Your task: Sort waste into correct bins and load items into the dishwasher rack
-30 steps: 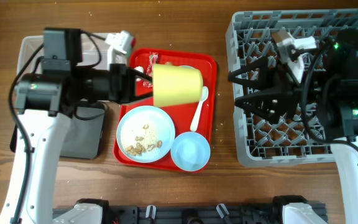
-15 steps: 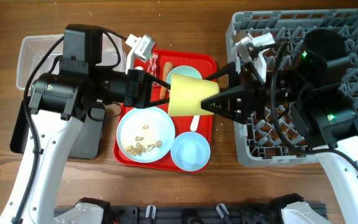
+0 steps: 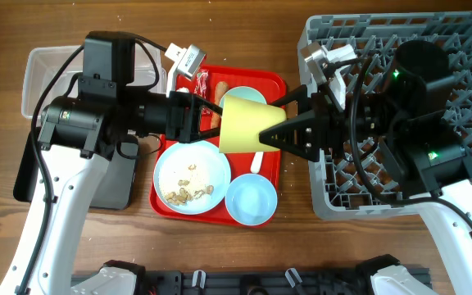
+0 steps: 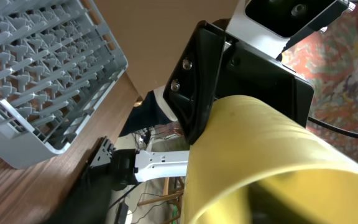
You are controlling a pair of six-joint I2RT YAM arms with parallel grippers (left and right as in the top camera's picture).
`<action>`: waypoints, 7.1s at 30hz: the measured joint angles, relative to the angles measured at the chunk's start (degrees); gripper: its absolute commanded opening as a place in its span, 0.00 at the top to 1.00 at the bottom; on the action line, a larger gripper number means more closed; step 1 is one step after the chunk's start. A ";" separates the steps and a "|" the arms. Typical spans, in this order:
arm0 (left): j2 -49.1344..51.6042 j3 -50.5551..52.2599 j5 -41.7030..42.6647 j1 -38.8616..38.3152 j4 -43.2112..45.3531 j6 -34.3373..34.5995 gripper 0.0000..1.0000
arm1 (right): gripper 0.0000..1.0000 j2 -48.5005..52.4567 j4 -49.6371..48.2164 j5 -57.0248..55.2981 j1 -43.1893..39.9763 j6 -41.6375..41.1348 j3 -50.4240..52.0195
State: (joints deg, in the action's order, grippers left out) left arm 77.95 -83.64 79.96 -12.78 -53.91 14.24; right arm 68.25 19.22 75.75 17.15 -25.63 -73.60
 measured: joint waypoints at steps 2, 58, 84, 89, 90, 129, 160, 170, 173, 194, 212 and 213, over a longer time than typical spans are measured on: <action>0.00 0.00 -0.22 0.00 -0.02 0.04 0.00 | 0.47 0.00 1.68 -1.07 0.07 0.39 -0.02; 0.24 0.00 -13.31 -0.24 -3.96 0.00 0.00 | 0.51 24.61 53.44 -71.32 -14.25 3.26 0.52; 0.24 0.00 -13.31 -0.24 -3.96 0.00 0.00 | 0.21 24.50 48.06 -72.19 -12.02 8.02 1.09; 0.24 0.00 -14.14 -0.24 -3.93 0.00 0.00 | 0.32 11.34 46.58 -67.58 -12.02 12.00 1.14; 0.24 0.00 -15.50 -0.24 -4.00 0.00 0.00 | 0.43 9.40 45.79 -65.44 -12.02 12.81 1.14; -14.43 -6.12 -74.75 6.43 -22.40 16.50 0.00 | 0.68 27.17 36.20 -69.42 21.94 -6.08 13.27; -14.43 -6.12 -74.75 6.43 -22.40 16.50 0.00 | 0.96 -6.36 37.20 -94.33 8.24 -5.62 13.44; -14.43 -6.12 -74.75 6.43 -22.43 16.50 0.00 | 0.96 -7.06 29.49 -101.18 -24.87 -4.42 9.57; -14.43 -6.12 -74.75 6.43 -22.36 16.50 0.00 | 0.96 -5.33 18.67 -107.54 -25.99 0.28 8.79; -14.43 -6.10 -74.75 6.43 -22.40 16.50 0.00 | 0.96 20.92 -9.40 -135.84 -33.64 34.34 8.57; -14.43 -6.10 -74.75 6.43 -22.43 16.50 0.00 | 0.96 30.23 -9.44 -132.54 -34.82 36.02 8.57; -14.43 -6.10 -74.75 6.43 -22.43 16.50 0.00 | 0.96 30.23 -9.38 -132.41 -34.60 36.00 8.57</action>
State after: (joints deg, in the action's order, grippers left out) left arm 63.53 -89.73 5.21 -6.35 -76.34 30.74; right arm 98.48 9.85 -56.66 -17.45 10.37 -65.04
